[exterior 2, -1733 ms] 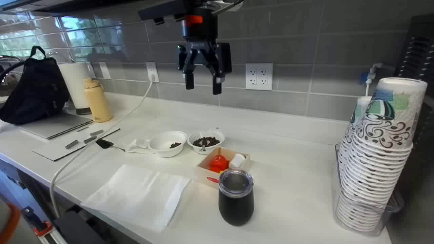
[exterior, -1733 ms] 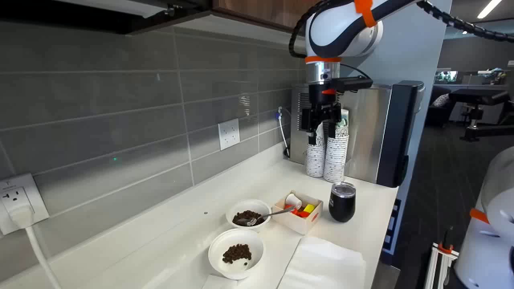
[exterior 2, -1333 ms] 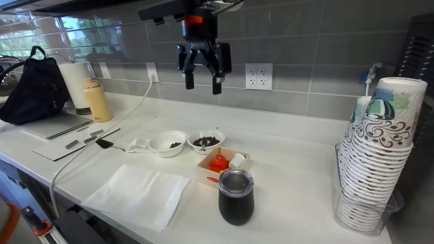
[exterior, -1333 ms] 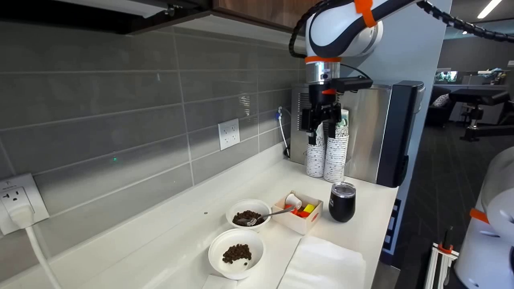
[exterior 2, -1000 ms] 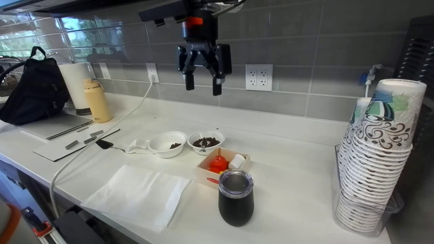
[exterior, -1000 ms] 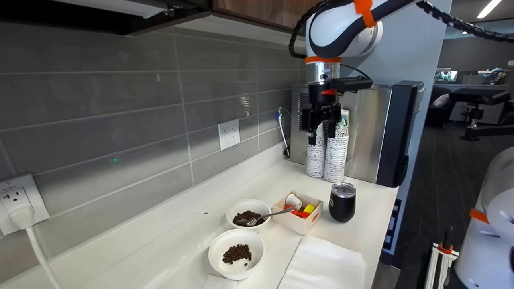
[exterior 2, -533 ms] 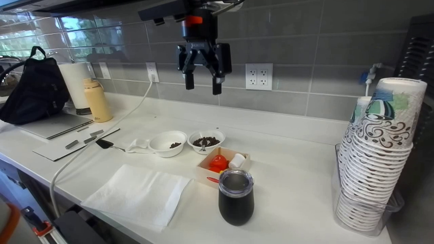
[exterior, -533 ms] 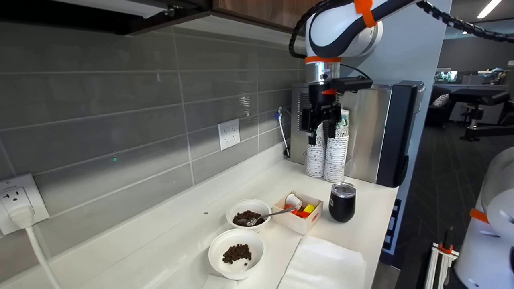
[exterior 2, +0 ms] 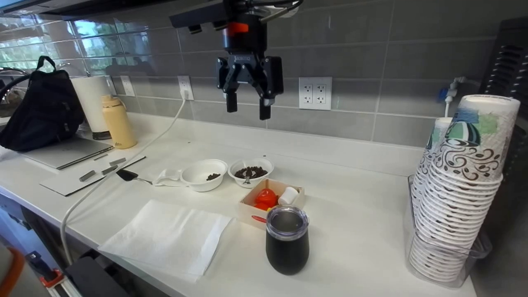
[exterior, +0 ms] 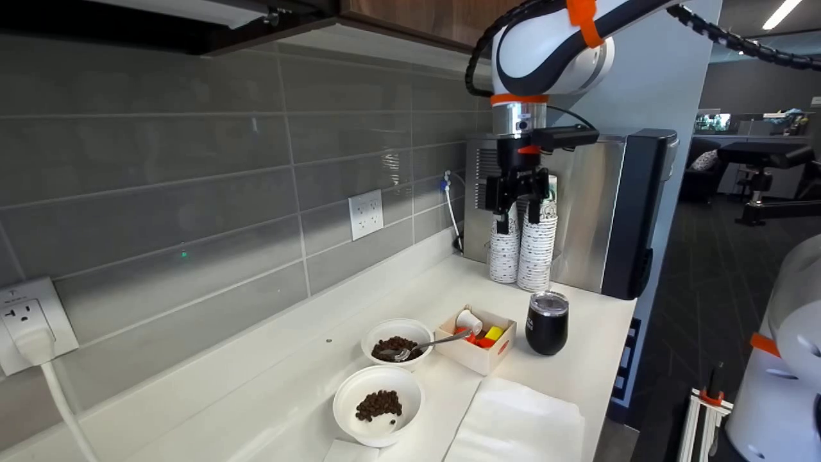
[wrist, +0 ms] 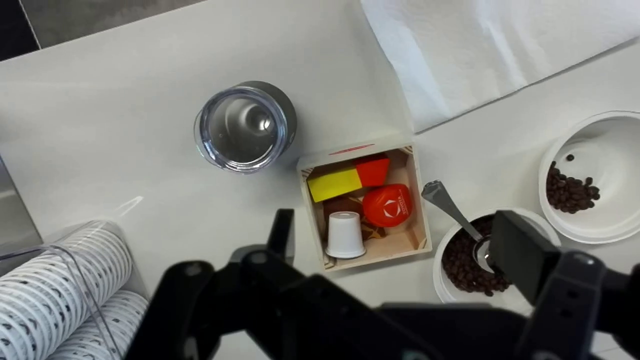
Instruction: Put the clear lid on the counter
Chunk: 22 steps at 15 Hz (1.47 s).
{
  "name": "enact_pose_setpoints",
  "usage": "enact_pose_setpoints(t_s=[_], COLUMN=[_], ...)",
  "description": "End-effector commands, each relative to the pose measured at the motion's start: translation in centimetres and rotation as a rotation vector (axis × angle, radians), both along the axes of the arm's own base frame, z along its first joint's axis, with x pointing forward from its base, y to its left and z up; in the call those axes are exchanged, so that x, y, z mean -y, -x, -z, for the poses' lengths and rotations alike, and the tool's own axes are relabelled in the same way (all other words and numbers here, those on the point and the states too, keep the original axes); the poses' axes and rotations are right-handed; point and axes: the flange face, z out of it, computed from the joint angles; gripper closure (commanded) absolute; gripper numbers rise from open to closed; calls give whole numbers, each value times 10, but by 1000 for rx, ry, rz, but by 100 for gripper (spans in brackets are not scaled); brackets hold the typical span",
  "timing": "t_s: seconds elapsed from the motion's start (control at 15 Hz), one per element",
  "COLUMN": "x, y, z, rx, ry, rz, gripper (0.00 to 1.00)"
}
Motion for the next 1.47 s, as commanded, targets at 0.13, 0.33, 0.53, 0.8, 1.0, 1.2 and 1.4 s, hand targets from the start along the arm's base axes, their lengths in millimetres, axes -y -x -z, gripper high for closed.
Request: enact_pose_setpoints(t_s=[0.13,0.33,0.53,0.8,1.0,1.2,1.4], x=[36,60,78,84,85,89,96], y=[36,45,42,37,39,46,44], z=[19,37,57,84,104,122,134], rx=[77,141,200,235,221,196,178], ry=[-31,-44,-36,-15,-2,3,9], rz=[24,68,119,149,155,168,184], gripper=[0,0,0,0,0,0,0])
